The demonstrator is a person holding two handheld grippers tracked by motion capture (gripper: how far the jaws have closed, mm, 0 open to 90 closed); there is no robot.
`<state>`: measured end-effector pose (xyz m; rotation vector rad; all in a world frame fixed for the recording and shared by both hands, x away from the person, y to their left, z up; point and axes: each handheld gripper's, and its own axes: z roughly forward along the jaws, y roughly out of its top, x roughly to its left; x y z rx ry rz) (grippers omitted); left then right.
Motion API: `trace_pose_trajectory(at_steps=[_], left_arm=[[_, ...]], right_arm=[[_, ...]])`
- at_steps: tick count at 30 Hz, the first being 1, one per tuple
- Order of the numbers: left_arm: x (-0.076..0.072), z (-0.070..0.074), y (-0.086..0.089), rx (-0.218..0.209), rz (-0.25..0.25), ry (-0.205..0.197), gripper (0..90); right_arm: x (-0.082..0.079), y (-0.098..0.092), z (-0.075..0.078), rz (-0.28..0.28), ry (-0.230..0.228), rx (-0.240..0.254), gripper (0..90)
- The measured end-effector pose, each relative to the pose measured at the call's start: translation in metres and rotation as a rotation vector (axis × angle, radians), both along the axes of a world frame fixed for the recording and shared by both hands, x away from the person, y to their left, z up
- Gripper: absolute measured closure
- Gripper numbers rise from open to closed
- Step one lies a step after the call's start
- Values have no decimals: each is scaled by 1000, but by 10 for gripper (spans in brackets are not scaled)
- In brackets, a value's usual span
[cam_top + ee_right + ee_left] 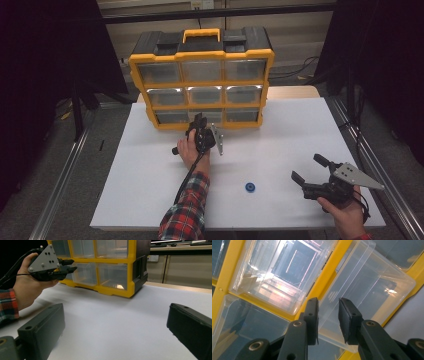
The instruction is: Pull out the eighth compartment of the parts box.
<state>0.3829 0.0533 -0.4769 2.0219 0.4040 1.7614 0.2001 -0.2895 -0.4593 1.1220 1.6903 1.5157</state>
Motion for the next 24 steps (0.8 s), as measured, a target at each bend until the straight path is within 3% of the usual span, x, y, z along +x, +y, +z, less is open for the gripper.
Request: trace_pose_trajectory(at_steps=[6,10,11,19,21,24], left_arm=[[-3,-1,1,-12,-5,7,698],[-6,0,2,8,-7,3,698],[-6,-1,2,-10,-15,0,698],[-9,0,3,11,-20,-5,697],[-10,-2,3,-9,-22,-8,698],[-12,-1,3,10,-13,2,698]], right_arm=[[0,0,0,10,0,-12,10],[0,-1,0,11,-1,-13,10],[0,0,0,12,-3,-11,10],[0,0,0,9,1,-10,10],[0,0,0,9,0,-12,10],[0,0,0,9,0,-11,10]])
